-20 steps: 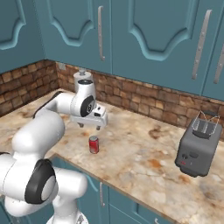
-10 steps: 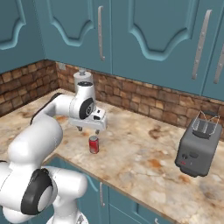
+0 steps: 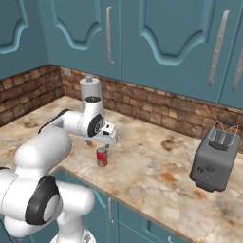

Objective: Four empty soda cans are scattered around the kitchen. Gather all the cans and cluster them next to the stove for recycling.

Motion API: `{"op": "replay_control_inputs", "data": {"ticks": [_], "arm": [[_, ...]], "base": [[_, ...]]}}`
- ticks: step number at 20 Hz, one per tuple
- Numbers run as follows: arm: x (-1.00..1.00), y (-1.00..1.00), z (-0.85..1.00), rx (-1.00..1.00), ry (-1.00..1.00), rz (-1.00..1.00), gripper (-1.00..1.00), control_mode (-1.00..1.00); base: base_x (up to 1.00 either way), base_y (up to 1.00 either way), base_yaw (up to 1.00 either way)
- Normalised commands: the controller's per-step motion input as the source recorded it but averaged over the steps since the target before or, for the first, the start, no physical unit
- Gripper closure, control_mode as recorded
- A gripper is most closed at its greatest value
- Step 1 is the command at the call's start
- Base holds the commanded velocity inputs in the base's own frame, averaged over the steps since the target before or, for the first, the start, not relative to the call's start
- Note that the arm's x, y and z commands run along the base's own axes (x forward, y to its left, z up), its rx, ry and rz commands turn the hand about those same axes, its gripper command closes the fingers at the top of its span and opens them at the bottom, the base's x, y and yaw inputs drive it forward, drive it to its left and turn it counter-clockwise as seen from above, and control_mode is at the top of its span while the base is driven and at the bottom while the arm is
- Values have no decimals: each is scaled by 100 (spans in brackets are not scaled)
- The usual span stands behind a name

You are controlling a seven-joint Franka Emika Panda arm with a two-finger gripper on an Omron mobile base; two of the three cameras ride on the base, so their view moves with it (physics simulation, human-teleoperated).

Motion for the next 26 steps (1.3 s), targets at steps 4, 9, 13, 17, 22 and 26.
{"op": "replay_control_inputs", "data": {"ticks": [4, 9, 13, 17, 22, 26], "arm": [[25, 0, 0, 0, 7, 0, -100, -100], [0, 0, -2, 0, 2, 0, -100, -100], [0, -1, -33, 0, 1, 0, -100, -100], [0, -7, -39, 0, 0, 0, -100, -100], [-2, -12, -23, 0, 0, 0, -100, -100], [-6, -4, -11, 0, 0, 0, -100, -100]], "base": [[0, 0, 0], [0, 0, 0], [0, 0, 0], [0, 0, 0], [0, 0, 0], [0, 0, 0]]}}
